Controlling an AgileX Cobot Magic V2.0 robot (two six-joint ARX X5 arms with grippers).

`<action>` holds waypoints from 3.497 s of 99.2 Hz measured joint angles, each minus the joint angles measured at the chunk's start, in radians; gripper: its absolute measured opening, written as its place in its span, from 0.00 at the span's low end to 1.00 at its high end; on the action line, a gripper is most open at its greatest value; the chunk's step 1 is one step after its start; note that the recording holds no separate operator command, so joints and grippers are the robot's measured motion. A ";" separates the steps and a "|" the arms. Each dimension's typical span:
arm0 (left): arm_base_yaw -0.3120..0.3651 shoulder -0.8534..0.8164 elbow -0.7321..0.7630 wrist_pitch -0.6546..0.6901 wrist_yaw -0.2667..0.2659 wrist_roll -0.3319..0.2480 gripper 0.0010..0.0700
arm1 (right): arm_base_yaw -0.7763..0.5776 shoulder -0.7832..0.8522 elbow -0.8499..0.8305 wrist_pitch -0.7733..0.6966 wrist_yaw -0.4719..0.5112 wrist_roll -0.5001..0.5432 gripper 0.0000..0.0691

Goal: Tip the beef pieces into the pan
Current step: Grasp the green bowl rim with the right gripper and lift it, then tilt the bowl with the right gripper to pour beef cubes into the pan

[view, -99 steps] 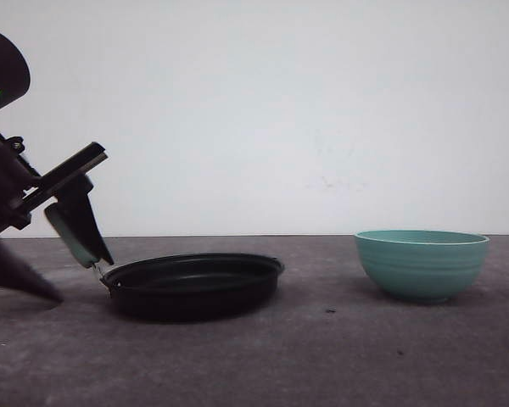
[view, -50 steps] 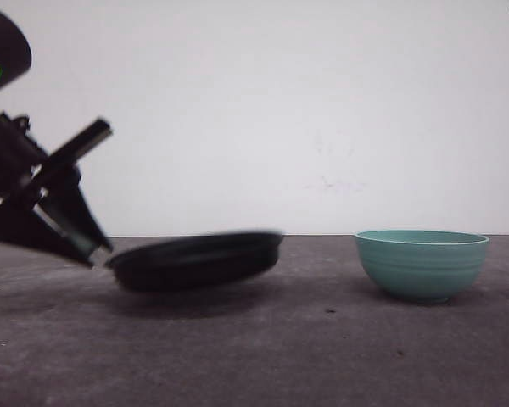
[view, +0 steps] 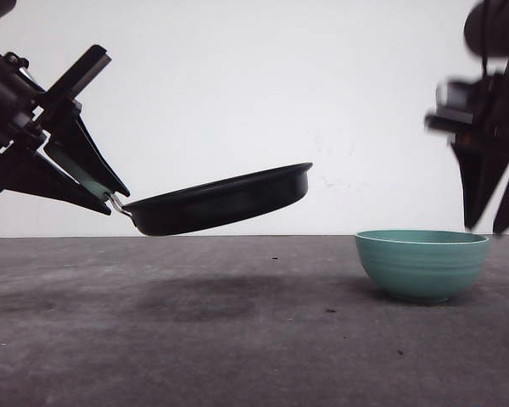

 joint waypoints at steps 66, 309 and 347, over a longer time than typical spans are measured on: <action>-0.018 -0.008 0.000 -0.053 0.035 0.003 0.07 | -0.001 0.123 0.000 0.132 -0.048 0.053 0.03; -0.008 -0.008 0.399 -0.623 -0.040 0.187 0.07 | 0.916 -0.174 -0.201 1.441 0.786 -1.128 0.02; 0.015 -0.008 0.399 -0.658 -0.036 0.217 0.07 | 0.915 -0.175 -0.201 1.497 0.688 -1.270 0.02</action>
